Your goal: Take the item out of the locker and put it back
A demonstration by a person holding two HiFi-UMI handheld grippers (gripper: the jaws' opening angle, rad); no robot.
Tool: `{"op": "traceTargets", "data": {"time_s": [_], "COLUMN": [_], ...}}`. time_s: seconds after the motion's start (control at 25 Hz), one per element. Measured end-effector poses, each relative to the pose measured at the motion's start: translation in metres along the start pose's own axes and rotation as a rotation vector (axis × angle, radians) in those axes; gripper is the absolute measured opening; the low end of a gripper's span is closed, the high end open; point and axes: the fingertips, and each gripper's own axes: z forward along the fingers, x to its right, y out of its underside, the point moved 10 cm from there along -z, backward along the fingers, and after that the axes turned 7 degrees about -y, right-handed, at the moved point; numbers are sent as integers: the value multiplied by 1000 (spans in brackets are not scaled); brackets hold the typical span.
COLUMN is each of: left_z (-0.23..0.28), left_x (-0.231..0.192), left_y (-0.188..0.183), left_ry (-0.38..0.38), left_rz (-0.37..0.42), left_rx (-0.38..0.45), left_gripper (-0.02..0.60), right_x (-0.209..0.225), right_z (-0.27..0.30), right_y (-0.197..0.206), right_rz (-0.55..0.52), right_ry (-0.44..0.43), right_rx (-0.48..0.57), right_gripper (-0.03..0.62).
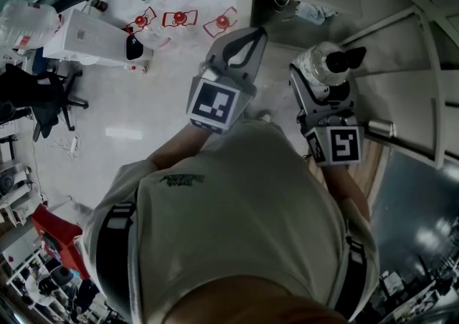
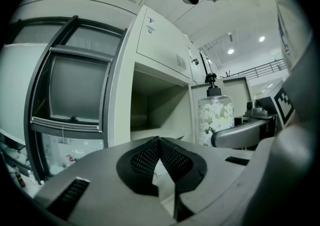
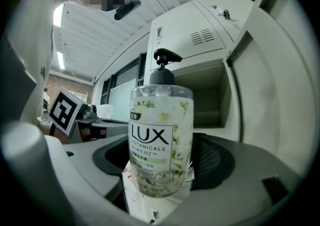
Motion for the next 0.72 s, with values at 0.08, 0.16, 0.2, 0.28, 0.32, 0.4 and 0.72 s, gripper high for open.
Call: {"op": "traceTargets", "data": {"time_s": [0.08,0.16,0.2,0.28,0.32,0.4,0.72], "left_z": [0,1,2,6,8,15,43], "left_x": [0,-1,-1,-1,-1,-2,1], "left_y": [-1,-2,-4,-8,-10,-16,-41], "left_ry": [-2,-2,-2,1,5,18,46], "left_rz": [-1,0,1,6,8,3,22], "left_rx": [1,5,10,27,38,55,79], "left_gripper": [12,12,12,12,12,12,12], "right_x": [1,4,6,12,15,23,50], "right_z": [0,1,3,8,11,19,64], "right_y": [-1,-2,-4,-10,-13,-22,-46], "right_rz": [-2,-5,-9,-27,-38,-48,-109], "right_ry": [4,10,15,23,29,41,40], "right_rx": [3,4,7,22,28,35,22], "right_gripper": [364,364,364,364,364,364,364]}}
